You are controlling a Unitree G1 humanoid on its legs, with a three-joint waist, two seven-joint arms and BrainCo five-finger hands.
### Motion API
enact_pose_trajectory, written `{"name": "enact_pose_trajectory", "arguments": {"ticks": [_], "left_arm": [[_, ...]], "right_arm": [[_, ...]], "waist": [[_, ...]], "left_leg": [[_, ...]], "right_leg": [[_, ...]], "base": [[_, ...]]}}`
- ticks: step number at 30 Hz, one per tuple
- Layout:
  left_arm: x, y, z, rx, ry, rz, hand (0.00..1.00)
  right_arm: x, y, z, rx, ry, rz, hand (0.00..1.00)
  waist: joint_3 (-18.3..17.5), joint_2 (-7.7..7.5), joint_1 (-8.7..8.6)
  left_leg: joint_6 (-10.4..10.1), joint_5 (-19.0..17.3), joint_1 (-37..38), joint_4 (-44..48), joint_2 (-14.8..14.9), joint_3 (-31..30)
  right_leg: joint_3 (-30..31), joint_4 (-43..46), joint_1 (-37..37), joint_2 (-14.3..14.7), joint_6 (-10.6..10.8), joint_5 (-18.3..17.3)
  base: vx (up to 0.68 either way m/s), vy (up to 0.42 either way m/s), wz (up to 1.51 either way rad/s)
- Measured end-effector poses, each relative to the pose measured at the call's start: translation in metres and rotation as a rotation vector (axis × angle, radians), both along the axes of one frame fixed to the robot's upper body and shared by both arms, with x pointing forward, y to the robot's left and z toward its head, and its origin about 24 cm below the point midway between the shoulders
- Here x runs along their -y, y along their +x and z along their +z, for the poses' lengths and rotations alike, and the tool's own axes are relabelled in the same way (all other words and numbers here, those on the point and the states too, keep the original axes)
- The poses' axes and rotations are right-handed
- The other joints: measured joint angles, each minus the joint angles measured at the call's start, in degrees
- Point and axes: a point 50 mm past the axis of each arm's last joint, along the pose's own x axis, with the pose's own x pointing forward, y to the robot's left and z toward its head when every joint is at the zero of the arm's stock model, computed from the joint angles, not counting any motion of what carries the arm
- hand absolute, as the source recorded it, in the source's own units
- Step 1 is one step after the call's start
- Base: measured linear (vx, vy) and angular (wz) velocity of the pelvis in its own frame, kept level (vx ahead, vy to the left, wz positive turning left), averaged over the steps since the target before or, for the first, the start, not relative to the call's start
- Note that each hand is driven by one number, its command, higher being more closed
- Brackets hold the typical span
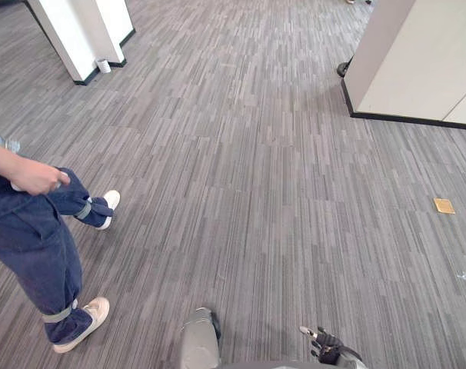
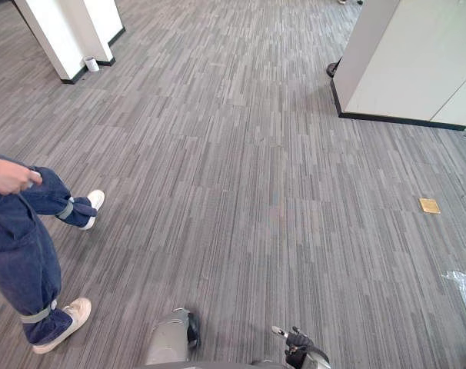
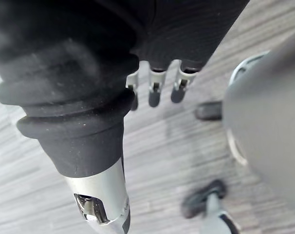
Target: Organize washtable
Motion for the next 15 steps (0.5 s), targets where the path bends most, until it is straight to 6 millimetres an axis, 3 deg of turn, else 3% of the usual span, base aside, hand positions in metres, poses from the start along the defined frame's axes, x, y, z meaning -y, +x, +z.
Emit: {"name": "enact_pose_trajectory", "arguments": {"ticks": [1,2,3,4,5,6,7,8,9,10,11,12,13,14,15], "left_arm": [[0.0,0.002,0.0,0.011,0.004,0.016,0.0],[0.0,0.002,0.0,0.004,0.005,0.048,0.0],[-0.001,0.003,0.001,0.015,0.009,0.063,0.0],[-0.006,0.002,0.002,0.022,0.023,0.081,0.0],[-0.008,0.0,0.002,0.02,0.03,0.094,0.0],[-0.008,-0.009,0.001,-0.001,0.028,0.118,0.0],[-0.008,-0.017,0.001,-0.023,0.028,0.128,0.0],[-0.006,-0.02,0.0,-0.034,0.023,0.126,0.0],[-0.007,-0.021,0.0,-0.043,0.023,0.122,0.0],[-0.009,-0.018,0.0,-0.036,0.027,0.114,0.0],[-0.009,-0.015,0.0,-0.029,0.028,0.107,0.0],[-0.011,-0.008,0.001,-0.017,0.037,0.079,0.0],[-0.011,0.002,0.002,0.003,0.04,0.061,0.0],[-0.01,0.008,0.002,0.014,0.041,0.048,0.0],[-0.007,0.028,0.004,0.062,0.046,0.004,0.0]], "right_arm": [[-0.002,-0.002,-0.001,-0.003,0.001,0.008,0.0],[-0.013,-0.003,-0.002,-0.018,0.015,0.039,0.0],[-0.022,0.002,-0.002,-0.01,0.034,0.054,0.0],[-0.03,0.006,-0.001,-0.001,0.046,0.076,0.0],[-0.033,0.007,-0.001,0.002,0.052,0.088,0.0],[-0.037,0.006,-0.001,0.0,0.058,0.101,0.0],[-0.034,0.004,-0.001,0.001,0.05,0.091,0.0],[-0.032,0.002,-0.002,-0.003,0.045,0.093,0.0],[-0.03,0.002,-0.002,-0.001,0.04,0.089,0.0],[-0.029,0.005,-0.001,0.011,0.037,0.078,0.0],[-0.026,0.006,0.0,0.018,0.032,0.066,0.0],[-0.021,0.01,0.002,0.043,0.015,0.052,0.0],[-0.015,0.015,0.005,0.081,-0.009,0.04,0.0],[-0.011,0.019,0.007,0.102,-0.022,0.035,0.0],[-0.002,0.023,0.01,0.129,-0.046,0.002,0.0]], "waist": [[-0.1,0.17,1.27],[-0.3,-0.87,2.63],[-0.5,-2.48,2.43],[-0.6,-3.31,2.44],[-0.7,-3.98,2.76],[-0.7,-5.11,2.62],[-0.7,-5.22,2.0],[-0.8,-5.11,1.95],[-0.5,-4.45,1.33],[-0.5,-4.44,0.7],[-0.4,-4.35,0.5],[-0.3,-3.6,-0.41],[-0.7,-2.74,-1.77],[-0.6,-2.35,-2.42],[-0.3,-1.66,-3.73]], "left_leg": [[-1.3,2.7,-1.2,-1.4,-0.3,-1.4],[2.5,9.2,-2.0,3.7,-1.2,-0.8],[5.1,9.9,-2.1,5.0,-2.1,-1.1],[7.3,9.2,-2.0,6.3,-2.9,-1.8],[8.5,8.4,-1.4,7.3,-3.6,-1.8],[9.4,5.8,1.3,8.4,-5.0,-0.6],[10.5,2.0,4.8,9.7,-5.9,0.5],[10.8,0.3,6.7,9.9,-6.3,0.6],[11.2,-2.4,10.5,9.5,-7.0,0.8],[11.6,-3.7,15.3,6.9,-8.2,0.4],[11.6,-3.9,17.9,4.9,-8.6,0.2],[11.4,-4.4,23.0,0.8,-8.8,-0.7],[11.3,-4.8,26.9,-2.4,-8.8,-2.1],[11.2,-5.0,28.4,-3.6,-8.8,-2.8],[11.1,-5.6,31.1,-5.3,-8.8,-4.5]], "right_leg": [[0.4,-0.7,2.0,-0.3,1.0,-1.4],[1.3,-0.9,4.5,-1.7,0.9,-2.5],[1.3,0.4,4.3,-2.8,-0.7,-1.4],[2.2,3.8,2.7,-4.2,-1.4,0.3],[3.3,7.7,1.3,-5.8,-0.2,1.2],[6.3,17.1,-1.0,-8.8,2.1,3.7],[8.6,27.1,-3.7,-10.8,3.2,9.6],[9.5,32.1,-5.1,-11.6,2.9,13.9],[9.8,44.2,-9.1,-13.6,2.5,16.8],[8.6,54.9,-14.0,-15.3,2.3,15.3],[7.8,58.7,-16.0,-15.4,1.6,13.6],[5.3,63.0,-19.6,-14.8,-0.5,9.6],[2.0,63.6,-24.1,-13.7,-1.7,5.0],[0.6,62.8,-26.2,-13.2,-1.7,3.1],[-2.5,57.6,-30.5,-12.2,-1.7,-0.1]], "base": [[0.84,0.301,-0.5],[0.83,0.326,-0.35],[0.82,0.338,-0.26],[0.54,0.272,-0.16],[0.53,0.319,-0.22],[0.66,0.394,-0.1],[0.66,0.374,-0.03],[0.61,0.335,0.03],[0.68,0.349,0.05],[0.56,0.282,0.08],[0.66,0.279,0.11],[0.53,0.175,0.18],[0.63,0.191,0.29],[0.53,0.093,0.55],[0.54,0.039,0.87]]}}
